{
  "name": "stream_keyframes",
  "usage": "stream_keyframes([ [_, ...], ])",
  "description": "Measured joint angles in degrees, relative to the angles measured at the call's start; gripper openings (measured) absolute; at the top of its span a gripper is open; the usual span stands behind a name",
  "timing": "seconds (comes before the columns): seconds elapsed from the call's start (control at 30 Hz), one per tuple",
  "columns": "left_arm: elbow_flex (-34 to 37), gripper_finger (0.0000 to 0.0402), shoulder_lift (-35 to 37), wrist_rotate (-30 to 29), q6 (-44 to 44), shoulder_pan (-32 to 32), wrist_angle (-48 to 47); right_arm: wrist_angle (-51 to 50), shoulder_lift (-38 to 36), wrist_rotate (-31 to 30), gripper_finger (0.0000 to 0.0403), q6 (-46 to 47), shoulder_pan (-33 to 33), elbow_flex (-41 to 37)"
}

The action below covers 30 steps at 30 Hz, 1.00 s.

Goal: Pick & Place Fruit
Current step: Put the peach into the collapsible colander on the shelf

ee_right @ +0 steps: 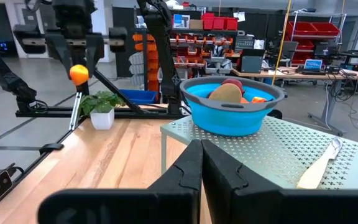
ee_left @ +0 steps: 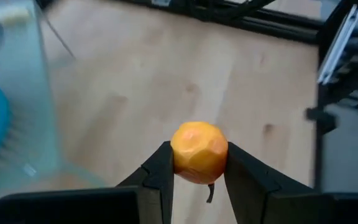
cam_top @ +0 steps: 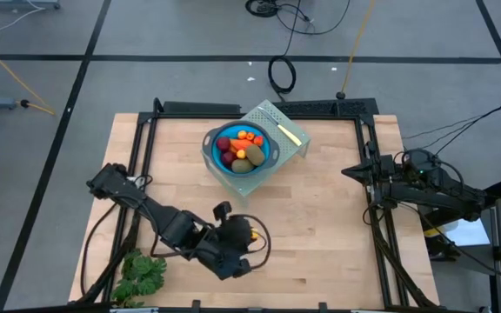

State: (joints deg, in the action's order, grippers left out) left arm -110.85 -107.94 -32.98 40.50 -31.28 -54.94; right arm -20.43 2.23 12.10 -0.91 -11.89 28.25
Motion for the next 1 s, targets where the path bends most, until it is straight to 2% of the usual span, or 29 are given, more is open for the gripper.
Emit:
stream_keyframes([
  [0.27, 0.0, 0.0108, 0.0, -6.02, -22.18, -0.64, -0.06, -0.01, -0.01, 0.0, 0.0, 0.0, 0.01, 0.0],
  [0.57, -0.02, 0.0108, 0.0, -13.09, -40.75, -0.19, -0.03, -0.01, -0.01, 0.02, 0.0, 0.0, 0.0, 0.0],
  [0.83, -0.02, 0.0108, 0.0, -13.61, -52.2, 1.45, -0.05, -0.01, -0.01, 0.02, 0.0, 0.0, 0.01, 0.0],
  [1.0, -0.02, 0.0108, 0.0, -13.63, -53.94, 2.54, -0.07, -0.01, -0.01, 0.02, 0.0, 0.0, 0.0, 0.0],
])
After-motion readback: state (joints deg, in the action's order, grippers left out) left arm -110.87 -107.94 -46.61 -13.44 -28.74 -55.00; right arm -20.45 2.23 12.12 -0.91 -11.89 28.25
